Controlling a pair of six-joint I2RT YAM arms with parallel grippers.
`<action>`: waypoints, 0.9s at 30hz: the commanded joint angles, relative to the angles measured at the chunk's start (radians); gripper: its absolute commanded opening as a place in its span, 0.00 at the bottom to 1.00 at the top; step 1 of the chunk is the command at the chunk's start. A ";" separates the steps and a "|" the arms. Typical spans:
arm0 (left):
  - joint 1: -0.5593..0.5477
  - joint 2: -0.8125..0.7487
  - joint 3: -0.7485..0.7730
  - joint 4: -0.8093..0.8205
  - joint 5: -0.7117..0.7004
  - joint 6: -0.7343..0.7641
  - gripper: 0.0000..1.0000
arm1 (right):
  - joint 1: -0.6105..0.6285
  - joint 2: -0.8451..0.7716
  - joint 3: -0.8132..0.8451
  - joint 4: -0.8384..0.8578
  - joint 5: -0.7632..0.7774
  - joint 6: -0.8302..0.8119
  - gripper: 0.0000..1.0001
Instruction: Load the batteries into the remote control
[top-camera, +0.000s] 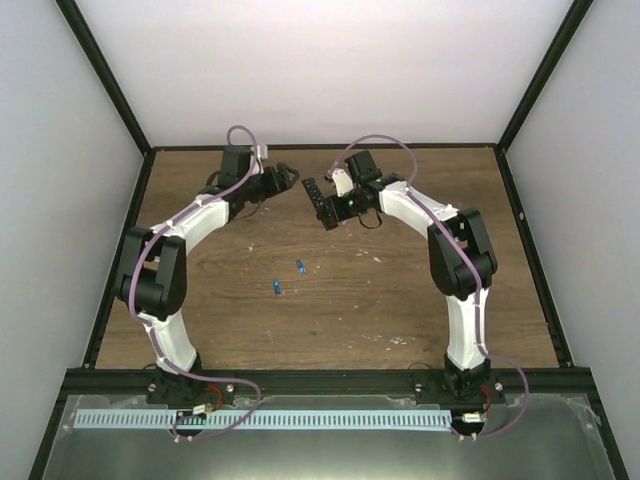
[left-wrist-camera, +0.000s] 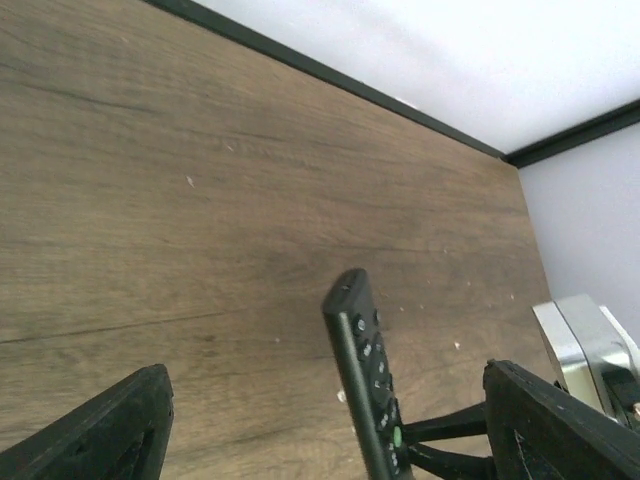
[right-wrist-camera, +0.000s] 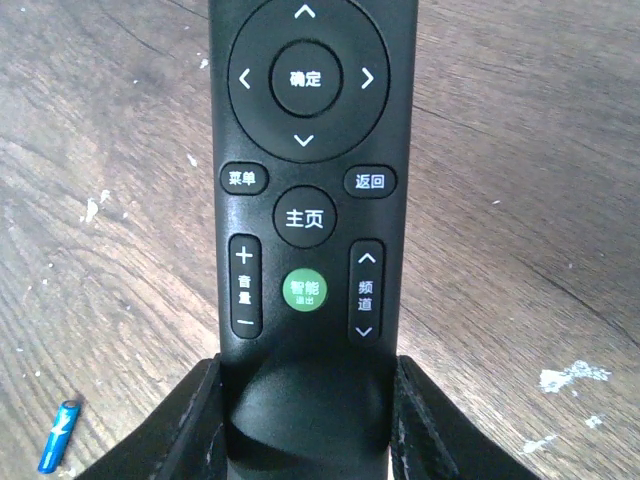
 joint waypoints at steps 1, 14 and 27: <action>-0.033 0.022 -0.003 0.027 0.039 -0.021 0.85 | 0.000 -0.004 0.059 0.024 -0.071 0.002 0.27; -0.062 0.045 0.010 0.020 0.088 0.005 0.73 | 0.028 -0.038 0.057 0.066 -0.103 0.015 0.27; -0.071 0.060 0.024 -0.006 0.086 0.035 0.40 | 0.050 -0.080 0.024 0.086 -0.099 -0.002 0.27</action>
